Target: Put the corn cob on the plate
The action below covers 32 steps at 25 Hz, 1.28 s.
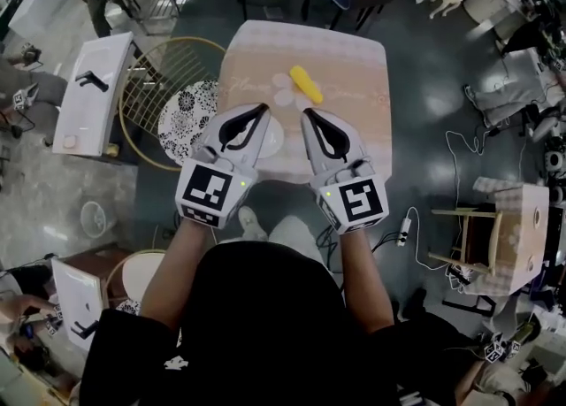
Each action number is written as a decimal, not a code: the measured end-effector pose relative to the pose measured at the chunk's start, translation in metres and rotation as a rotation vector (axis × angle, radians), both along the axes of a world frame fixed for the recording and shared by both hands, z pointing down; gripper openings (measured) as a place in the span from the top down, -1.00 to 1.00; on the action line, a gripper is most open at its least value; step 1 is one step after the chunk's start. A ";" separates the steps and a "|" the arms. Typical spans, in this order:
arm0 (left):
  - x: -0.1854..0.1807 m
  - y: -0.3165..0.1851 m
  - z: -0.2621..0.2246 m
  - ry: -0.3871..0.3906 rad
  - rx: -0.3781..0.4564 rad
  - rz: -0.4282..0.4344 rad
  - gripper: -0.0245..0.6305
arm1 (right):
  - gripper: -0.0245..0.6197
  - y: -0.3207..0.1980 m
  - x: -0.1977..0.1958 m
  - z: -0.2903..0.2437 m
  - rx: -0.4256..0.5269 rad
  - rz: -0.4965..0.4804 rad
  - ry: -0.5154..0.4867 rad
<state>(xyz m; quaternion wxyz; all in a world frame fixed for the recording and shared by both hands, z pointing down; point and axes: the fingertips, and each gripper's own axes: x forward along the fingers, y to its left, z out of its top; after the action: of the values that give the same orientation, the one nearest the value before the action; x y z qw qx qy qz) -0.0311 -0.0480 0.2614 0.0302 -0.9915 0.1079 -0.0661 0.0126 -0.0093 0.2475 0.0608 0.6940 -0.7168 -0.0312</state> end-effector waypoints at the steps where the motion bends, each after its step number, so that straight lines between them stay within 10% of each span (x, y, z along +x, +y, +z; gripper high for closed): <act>1: 0.001 -0.001 0.001 0.003 -0.004 0.003 0.91 | 0.92 0.000 0.000 0.000 -0.002 0.005 0.006; 32: 0.055 -0.067 0.036 -0.073 -0.076 -0.099 0.91 | 0.92 -0.076 0.100 0.048 -0.126 -0.008 -0.044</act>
<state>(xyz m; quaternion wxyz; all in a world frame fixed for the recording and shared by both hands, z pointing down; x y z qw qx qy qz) 0.0242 -0.1155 0.2974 -0.0067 -0.9823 0.1530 -0.1078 0.1130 -0.0850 0.2960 0.0885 0.6863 -0.7213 0.0291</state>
